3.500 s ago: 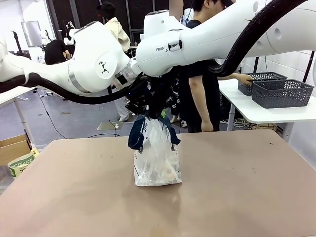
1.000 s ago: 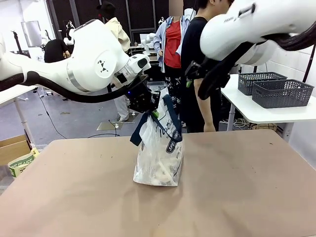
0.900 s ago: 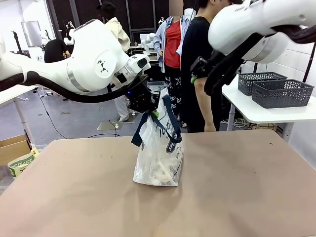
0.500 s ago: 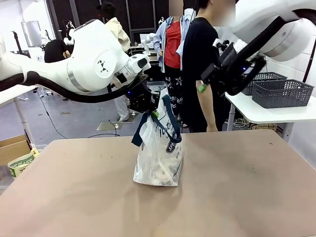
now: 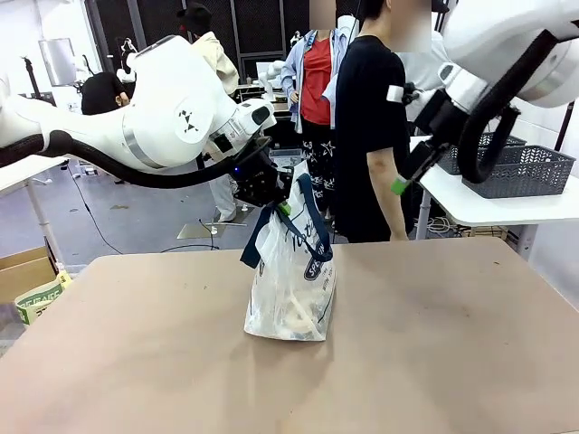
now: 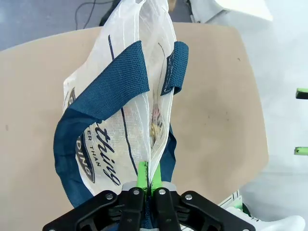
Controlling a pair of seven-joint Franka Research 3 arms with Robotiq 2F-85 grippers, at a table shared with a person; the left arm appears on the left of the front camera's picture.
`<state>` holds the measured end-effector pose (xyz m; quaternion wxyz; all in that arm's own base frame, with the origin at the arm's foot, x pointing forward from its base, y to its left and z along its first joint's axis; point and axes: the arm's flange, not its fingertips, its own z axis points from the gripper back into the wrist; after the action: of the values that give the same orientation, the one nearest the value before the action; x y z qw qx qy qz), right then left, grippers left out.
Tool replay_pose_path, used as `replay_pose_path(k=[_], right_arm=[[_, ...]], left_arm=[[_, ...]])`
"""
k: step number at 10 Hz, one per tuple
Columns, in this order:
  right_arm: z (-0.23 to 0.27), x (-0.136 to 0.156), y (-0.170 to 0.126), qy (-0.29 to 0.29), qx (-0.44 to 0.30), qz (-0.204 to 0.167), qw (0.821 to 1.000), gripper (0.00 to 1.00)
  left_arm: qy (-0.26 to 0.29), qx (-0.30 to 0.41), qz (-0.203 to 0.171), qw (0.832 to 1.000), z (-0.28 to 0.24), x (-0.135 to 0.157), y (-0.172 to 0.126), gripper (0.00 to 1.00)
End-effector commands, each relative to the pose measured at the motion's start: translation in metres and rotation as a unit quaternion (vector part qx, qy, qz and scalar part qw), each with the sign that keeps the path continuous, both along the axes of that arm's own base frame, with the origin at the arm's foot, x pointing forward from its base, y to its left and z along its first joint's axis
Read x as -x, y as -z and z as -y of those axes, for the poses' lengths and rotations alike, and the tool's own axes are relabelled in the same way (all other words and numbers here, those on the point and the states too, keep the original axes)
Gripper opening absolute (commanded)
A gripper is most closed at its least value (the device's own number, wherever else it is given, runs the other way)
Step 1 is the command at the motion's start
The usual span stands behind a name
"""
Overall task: Transfer purchased items from the store into the shopping bag.
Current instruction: Move the Reusable shopping bag to the right side of the table.
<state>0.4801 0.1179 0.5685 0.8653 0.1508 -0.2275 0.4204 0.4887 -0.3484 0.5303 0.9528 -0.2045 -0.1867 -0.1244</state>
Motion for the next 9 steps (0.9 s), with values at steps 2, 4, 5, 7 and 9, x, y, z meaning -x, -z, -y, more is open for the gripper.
replay_pose_path(k=[2, 4, 5, 7, 9], right_arm=[[-0.038, -0.024, -0.020, -0.026, -0.069, 0.080, 0.994, 1.00], [-0.030, -0.007, -0.028, -0.018, -0.036, 0.059, 0.997, 1.00], [-0.030, -0.007, -0.028, -0.018, -0.036, 0.059, 0.997, 1.00], [-0.030, -0.007, -0.028, -0.018, -0.036, 0.059, 0.997, 1.00], [-0.030, -0.007, -0.028, -0.018, -0.036, 0.059, 0.997, 1.00]], left_arm=[[-0.001, 0.000, 0.002, 1.000, -0.002, 0.001, -0.002, 0.00], [-0.001, 0.000, 0.002, 1.000, -0.002, 0.001, -0.002, 0.00], [-0.001, 0.000, 0.002, 1.000, -0.002, 0.001, -0.002, 0.00], [-0.001, 0.000, 0.002, 1.000, -0.002, 0.001, -0.002, 0.00], [-0.001, 0.000, 0.002, 1.000, -0.002, 0.001, -0.002, 0.00]])
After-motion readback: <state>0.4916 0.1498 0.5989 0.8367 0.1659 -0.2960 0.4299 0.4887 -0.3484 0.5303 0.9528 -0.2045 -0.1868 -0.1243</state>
